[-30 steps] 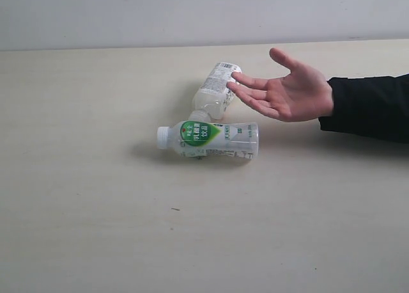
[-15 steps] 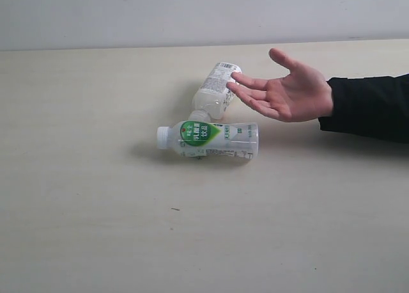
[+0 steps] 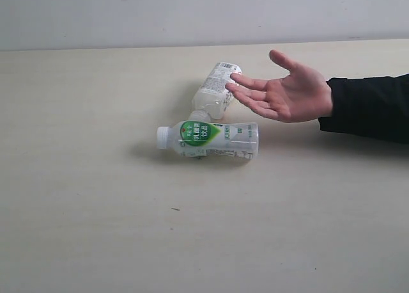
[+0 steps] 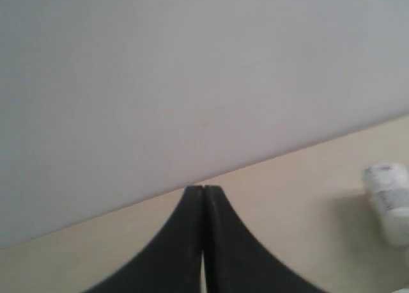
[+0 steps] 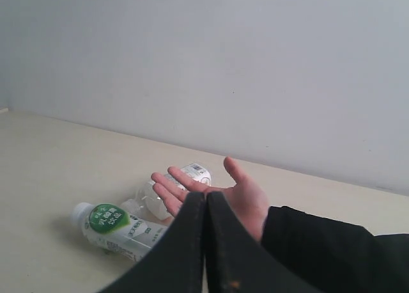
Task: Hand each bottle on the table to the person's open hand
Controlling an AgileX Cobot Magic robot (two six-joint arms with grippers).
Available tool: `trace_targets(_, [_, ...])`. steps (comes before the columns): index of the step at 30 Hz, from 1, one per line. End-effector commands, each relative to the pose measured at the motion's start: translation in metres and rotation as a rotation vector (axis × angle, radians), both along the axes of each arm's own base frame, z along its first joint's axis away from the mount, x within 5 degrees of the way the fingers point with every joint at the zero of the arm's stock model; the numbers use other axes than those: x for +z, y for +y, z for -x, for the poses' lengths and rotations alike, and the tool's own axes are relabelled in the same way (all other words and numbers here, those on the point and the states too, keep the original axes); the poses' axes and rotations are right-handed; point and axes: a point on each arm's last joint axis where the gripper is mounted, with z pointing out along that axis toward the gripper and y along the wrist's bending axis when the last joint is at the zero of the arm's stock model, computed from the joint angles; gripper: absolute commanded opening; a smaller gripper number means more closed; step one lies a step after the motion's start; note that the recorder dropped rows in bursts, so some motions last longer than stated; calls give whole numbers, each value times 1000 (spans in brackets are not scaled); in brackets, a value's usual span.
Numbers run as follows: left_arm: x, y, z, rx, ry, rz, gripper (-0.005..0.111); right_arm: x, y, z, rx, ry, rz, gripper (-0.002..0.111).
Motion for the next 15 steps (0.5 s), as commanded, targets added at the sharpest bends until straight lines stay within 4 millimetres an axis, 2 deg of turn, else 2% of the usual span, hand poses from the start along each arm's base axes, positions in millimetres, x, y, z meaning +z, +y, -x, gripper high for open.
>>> trace_targets(1, [2,17,-38,149,110,-419,0,0,0,0,4,-9,-5,0])
trace_targets(4, [-9,37,-58,290,301,-756,0,0,0,0,4,-9,-5,0])
trace_targets(6, [-20,46,-70,356,463,-828,0,0,0,0,4,-9,-5,0])
trace_targets(8, [-33,47,-83,337,644,-847,0,0,0,0,4,-9,-5,0])
trace_targets(10, [-48,38,-95,176,895,-807,0,0,0,0,4,-9,-5,0])
trace_targets(12, [-60,21,-105,-72,1080,-743,0,0,0,0,4,-9,-5,0])
trace_targets(13, [-61,10,-113,-178,1104,-674,0,0,0,0,4,-9,-5,0])
trace_targets(14, [-57,-12,-127,-277,1076,-479,0,0,0,0,4,-9,-5,0])
trace_targets(15, [-54,-23,-134,-310,1053,-396,0,0,0,0,4,-9,-5,0])
